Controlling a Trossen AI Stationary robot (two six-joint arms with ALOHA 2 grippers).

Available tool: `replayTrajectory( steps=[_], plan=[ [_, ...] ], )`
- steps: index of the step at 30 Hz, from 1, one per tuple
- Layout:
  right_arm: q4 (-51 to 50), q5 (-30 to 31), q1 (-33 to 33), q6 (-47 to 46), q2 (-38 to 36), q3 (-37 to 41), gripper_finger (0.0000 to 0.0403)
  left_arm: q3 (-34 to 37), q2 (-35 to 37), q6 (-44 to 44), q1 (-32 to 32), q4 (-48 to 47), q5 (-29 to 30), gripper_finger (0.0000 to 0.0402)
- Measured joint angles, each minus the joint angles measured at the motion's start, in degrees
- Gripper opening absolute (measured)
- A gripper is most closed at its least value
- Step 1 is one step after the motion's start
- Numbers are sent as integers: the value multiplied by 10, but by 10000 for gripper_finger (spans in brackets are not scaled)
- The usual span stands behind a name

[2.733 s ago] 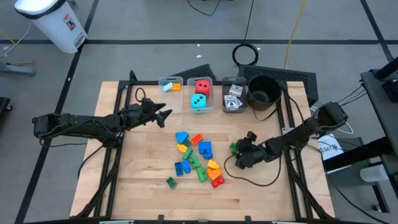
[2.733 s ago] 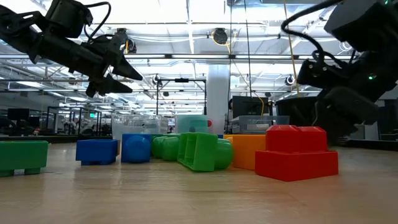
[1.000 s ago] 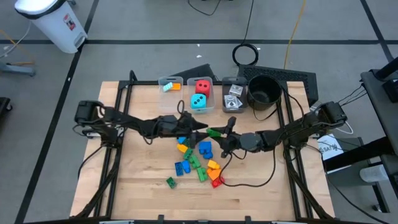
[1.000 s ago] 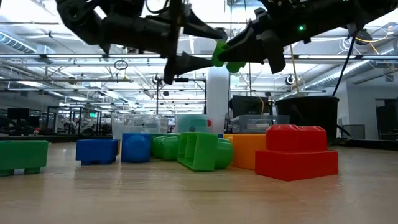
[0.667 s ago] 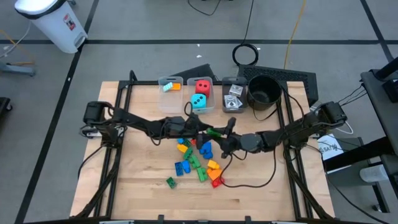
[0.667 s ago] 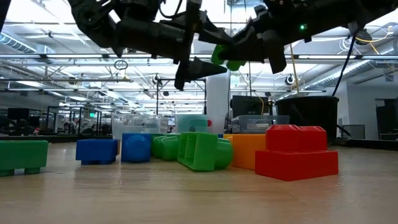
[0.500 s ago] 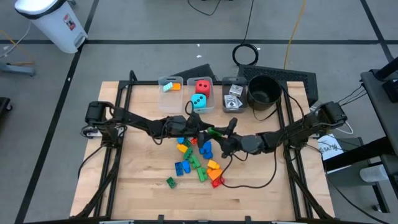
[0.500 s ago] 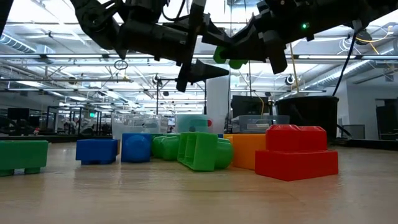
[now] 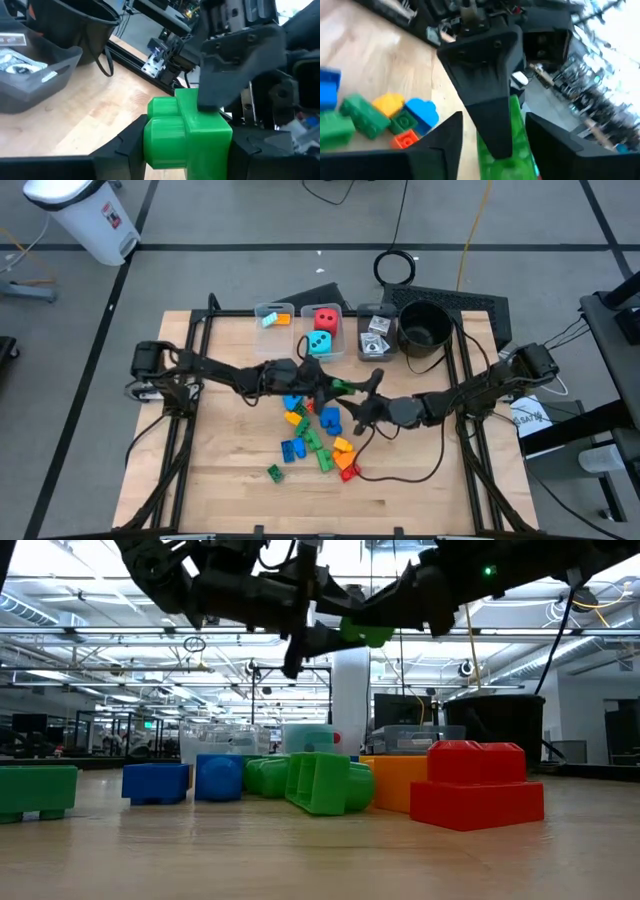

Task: Pick & Place Toys
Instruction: Put the green game piece into the left transparent bin

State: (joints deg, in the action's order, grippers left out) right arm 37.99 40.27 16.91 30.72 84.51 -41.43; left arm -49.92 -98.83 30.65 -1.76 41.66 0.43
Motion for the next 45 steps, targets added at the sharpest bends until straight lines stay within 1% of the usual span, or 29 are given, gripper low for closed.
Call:
replayTrajectory(
  steps=[4, 5, 7, 9, 13, 17, 21, 23, 26, 30, 34, 36, 41, 45],
  plan=[
    [-6, 7, 5, -65, -14, -1, 213, 1, 55, -36, -25, -77, -17, 174],
    [-10, 10, 6, -75, -20, -1, 217, 1, 70, -47, -31, -97, -16, 174],
    [-35, 3, 13, -96, -36, 0, 223, 1, 104, -59, -45, -133, 5, 174],
    [-70, -1, 23, -118, -59, 2, 226, 3, 138, -75, -54, -158, 43, 174],
    [-120, 4, 41, -150, -114, 0, 223, 41, 201, -102, -68, -208, 112, 174],
    [-157, 2, 58, -170, -147, 1, 214, 108, 264, -108, -85, -205, 219, 174],
    [-165, 3, 62, -171, -156, 0, 207, 183, 294, -99, -106, -210, 322, 174],
    [-167, 3, 62, -171, -156, 1, 204, 214, 300, -81, -126, -200, 348, 174],
    [-167, 3, 58, -171, -154, 1, 203, 249, 298, -74, -163, -184, 347, 174],
    [-168, 2, 51, -171, -151, 1, 203, 261, 275, -76, -215, -176, 342, 174],
    [-169, 2, 43, -170, -151, 1, 201, 261, 233, -76, -258, -154, 286, 174],
    [-169, 2, 40, -170, -151, 1, 201, 261, 209, -75, -271, -147, 277, 174],
    [-171, 1, 41, -168, -151, 1, 201, 261, 158, -65, -297, -125, 276, 174],
    [-172, 2, 41, -168, -151, 1, 201, 261, 144, -65, -307, -108, 276, 174]
  ],
)
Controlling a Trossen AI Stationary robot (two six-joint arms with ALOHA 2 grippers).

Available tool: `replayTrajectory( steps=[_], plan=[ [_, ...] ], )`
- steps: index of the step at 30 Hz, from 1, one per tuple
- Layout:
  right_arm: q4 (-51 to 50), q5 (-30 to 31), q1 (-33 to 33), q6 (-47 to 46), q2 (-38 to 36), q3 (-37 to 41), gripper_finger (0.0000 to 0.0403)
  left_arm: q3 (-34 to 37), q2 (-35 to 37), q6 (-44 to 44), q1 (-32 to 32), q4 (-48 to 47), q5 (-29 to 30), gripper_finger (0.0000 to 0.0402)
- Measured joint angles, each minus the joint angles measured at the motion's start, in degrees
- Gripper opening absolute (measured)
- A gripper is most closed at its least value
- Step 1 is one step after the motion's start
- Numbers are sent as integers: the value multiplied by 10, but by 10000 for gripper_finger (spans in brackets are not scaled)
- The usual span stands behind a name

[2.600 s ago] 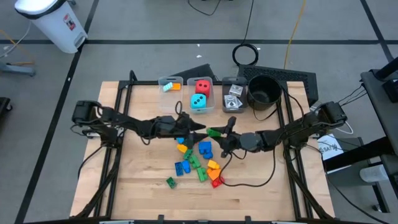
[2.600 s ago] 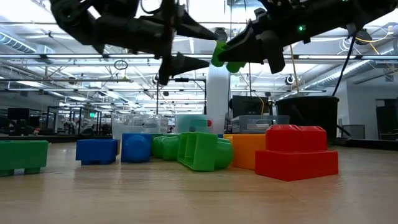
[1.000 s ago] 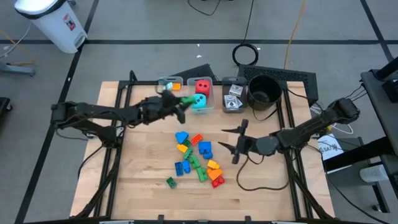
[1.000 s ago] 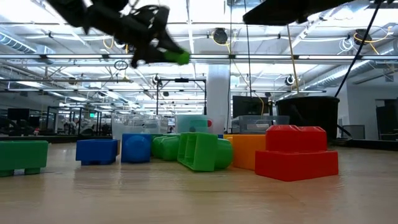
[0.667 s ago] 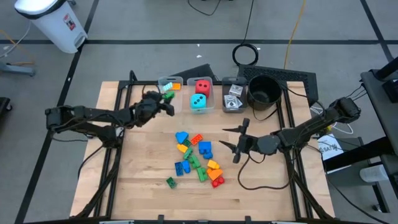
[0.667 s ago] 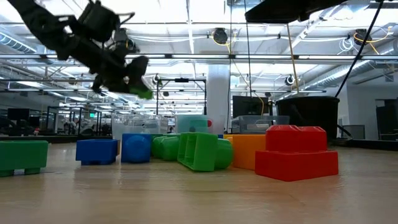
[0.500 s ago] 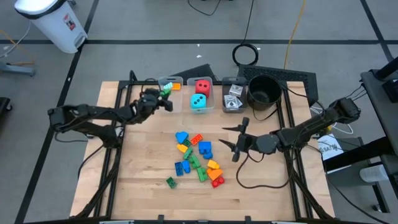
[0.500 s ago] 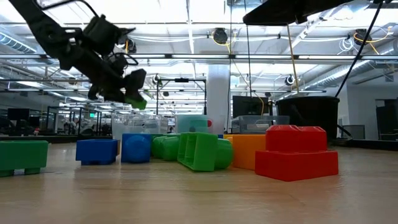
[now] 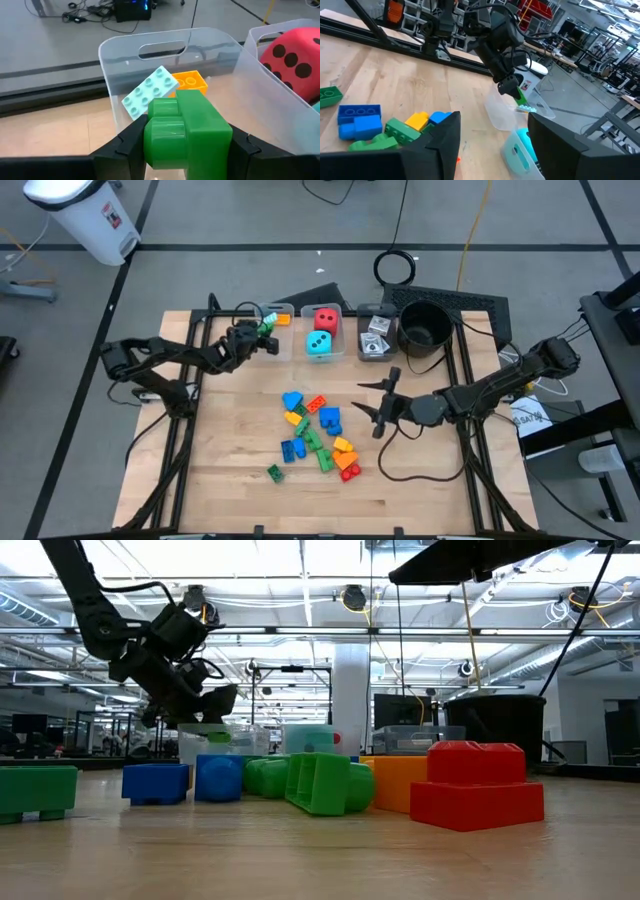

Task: Pick & Place Toys
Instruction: Put the green game piece into the left transparent bin, then put the blue game piece into the left transparent bin

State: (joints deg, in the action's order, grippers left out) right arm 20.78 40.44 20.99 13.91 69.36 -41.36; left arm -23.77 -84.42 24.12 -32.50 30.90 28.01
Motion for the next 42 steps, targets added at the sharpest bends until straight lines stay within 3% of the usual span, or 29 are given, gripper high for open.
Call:
replayTrajectory(
  steps=[3, 9, 11, 17, 23, 25, 28, 32, 37, 42],
  plan=[
    [-1, 0, 0, 0, 0, 0, 201, 0, 0, -2, -3, -1, 8, 195],
    [-1, 0, 0, -11, 0, 0, 199, 0, 0, -33, -6, 7, 9, 359],
    [-1, 0, 0, -12, 0, 0, 201, 0, 0, -34, -6, 8, 6, 386],
    [-1, -1, 0, -13, 0, 0, 205, 0, 49, -49, 0, 6, -2, 341],
    [0, -3, -4, -71, 4, 0, 201, 0, 167, -50, 21, -11, -98, 301],
    [3, -29, -12, -90, 15, 0, 202, 0, 204, -52, 30, -26, -133, 295],
    [13, -85, -30, -100, 46, 0, 204, 0, 244, -36, 48, -54, -165, 289],
    [44, -97, -52, -101, 124, 1, 210, 0, 261, -11, 79, -84, -176, 288],
    [80, -236, -99, -160, 220, -11, 249, 0, 247, -9, 113, -83, -175, 291],
    [1, -328, -145, -207, 292, -63, 311, 0, 232, -10, 127, -81, -175, 285]
  ],
)
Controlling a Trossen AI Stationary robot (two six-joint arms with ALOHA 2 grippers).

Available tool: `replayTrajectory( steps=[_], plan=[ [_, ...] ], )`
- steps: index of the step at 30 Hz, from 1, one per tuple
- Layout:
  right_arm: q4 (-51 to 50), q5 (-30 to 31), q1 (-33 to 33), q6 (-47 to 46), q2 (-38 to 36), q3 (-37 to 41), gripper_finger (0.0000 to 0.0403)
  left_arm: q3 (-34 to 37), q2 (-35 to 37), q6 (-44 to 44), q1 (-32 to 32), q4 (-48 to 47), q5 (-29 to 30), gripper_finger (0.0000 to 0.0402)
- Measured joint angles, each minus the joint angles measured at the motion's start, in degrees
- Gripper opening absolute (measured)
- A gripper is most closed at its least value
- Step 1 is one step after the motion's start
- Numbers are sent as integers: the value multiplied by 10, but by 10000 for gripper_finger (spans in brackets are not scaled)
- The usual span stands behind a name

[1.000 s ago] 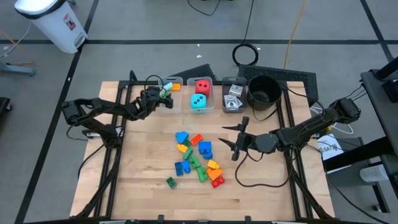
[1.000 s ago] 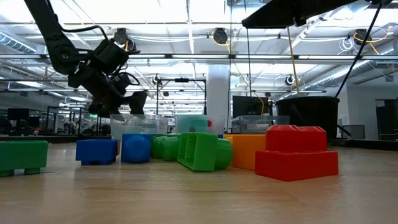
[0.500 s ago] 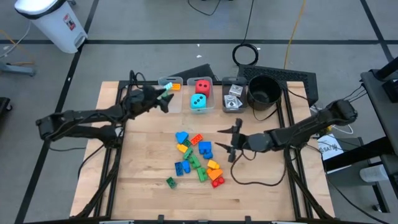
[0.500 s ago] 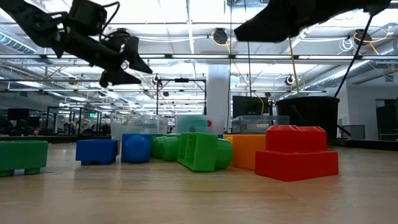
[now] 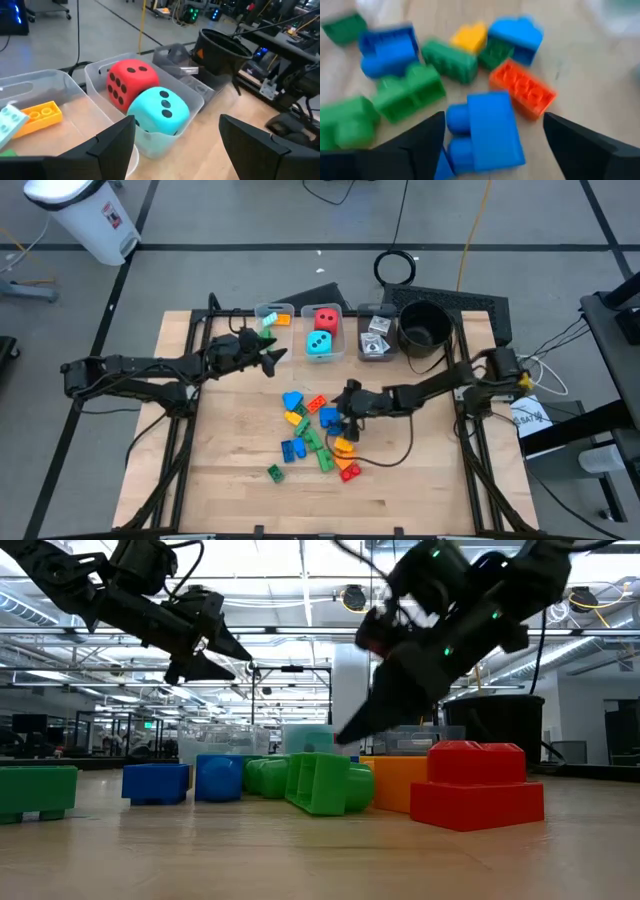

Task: Pick & Place Toys
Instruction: Put the blue game piece into the left transparent bin

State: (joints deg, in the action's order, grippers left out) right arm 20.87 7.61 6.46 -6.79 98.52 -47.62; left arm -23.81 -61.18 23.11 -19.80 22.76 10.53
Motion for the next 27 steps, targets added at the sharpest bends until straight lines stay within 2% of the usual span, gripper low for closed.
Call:
replayTrajectory(
  steps=[4, 9, 13, 22, 27],
  plan=[
    [-5, -3, -15, 9, 45, -17, 331, 0, -12, -3, 1, -3, 0, 285],
    [-20, -20, -24, 32, 63, -20, 326, 0, -15, -3, 0, -4, 0, 285],
    [-52, -49, -23, 36, 59, -18, 304, 0, -15, -3, 0, -8, 0, 285],
    [-53, -49, -22, 59, 58, -17, 226, 0, -15, -1, 7, -8, 0, 285],
    [-33, -49, -19, 46, 57, -17, 210, 0, -15, -1, 9, -8, 1, 285]
  ],
)
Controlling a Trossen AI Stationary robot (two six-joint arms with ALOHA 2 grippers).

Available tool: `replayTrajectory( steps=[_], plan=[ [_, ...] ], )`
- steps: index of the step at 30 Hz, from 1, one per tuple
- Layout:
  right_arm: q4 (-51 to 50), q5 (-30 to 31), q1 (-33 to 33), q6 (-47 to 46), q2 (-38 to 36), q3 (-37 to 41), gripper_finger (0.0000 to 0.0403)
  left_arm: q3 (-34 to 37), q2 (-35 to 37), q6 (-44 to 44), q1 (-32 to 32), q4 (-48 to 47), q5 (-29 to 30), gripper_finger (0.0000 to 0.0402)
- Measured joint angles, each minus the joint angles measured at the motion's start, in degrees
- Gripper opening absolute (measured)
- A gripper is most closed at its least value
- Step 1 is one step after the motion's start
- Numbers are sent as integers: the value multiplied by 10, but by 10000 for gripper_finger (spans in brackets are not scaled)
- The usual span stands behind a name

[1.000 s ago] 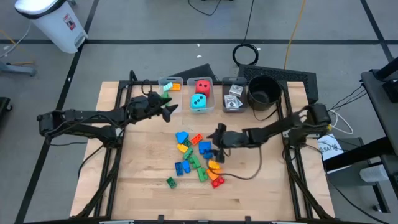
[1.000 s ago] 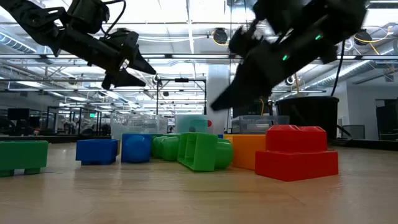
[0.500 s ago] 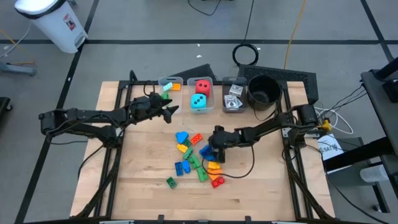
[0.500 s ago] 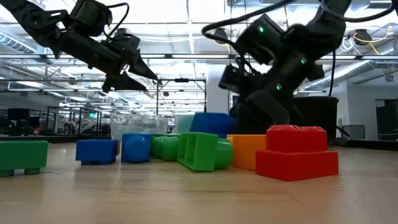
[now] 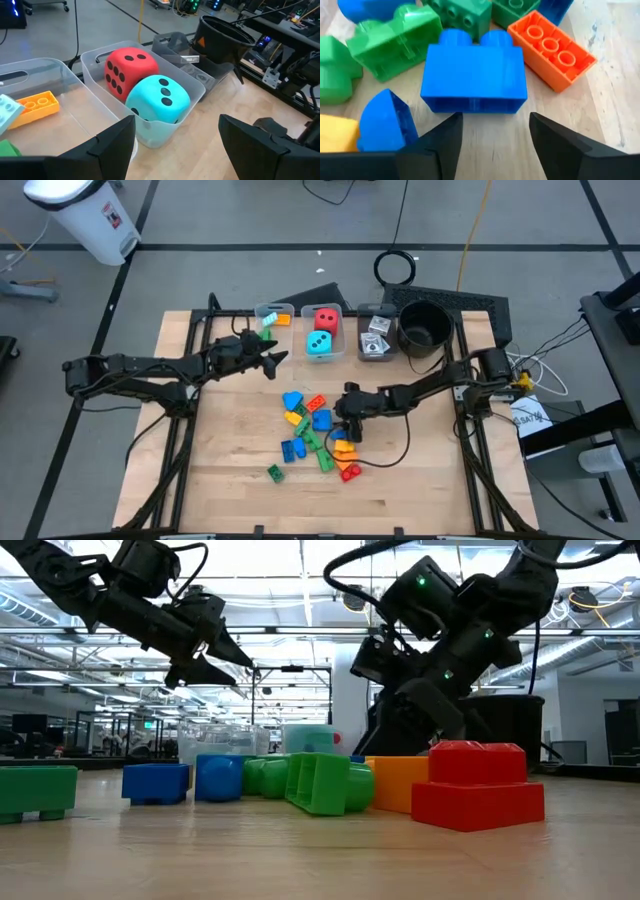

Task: Pick & Place Toys
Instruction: Put the blue game piece into the left transparent bin

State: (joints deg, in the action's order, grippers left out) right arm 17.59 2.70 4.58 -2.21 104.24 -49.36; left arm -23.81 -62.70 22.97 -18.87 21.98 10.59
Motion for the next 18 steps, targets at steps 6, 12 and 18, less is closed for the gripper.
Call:
replayTrajectory(
  steps=[6, 12, 18],
  plan=[
    [-27, -1, 5, -7, -46, 0, 223, 0, 0, -3, 0, -6, 0, 285],
    [-51, -39, 31, -28, -105, 10, 227, 0, 0, -3, 0, -9, 0, 285],
    [-39, 13, 65, 6, -79, 37, 219, 0, 0, 2, 1, -9, 0, 285]
  ],
)
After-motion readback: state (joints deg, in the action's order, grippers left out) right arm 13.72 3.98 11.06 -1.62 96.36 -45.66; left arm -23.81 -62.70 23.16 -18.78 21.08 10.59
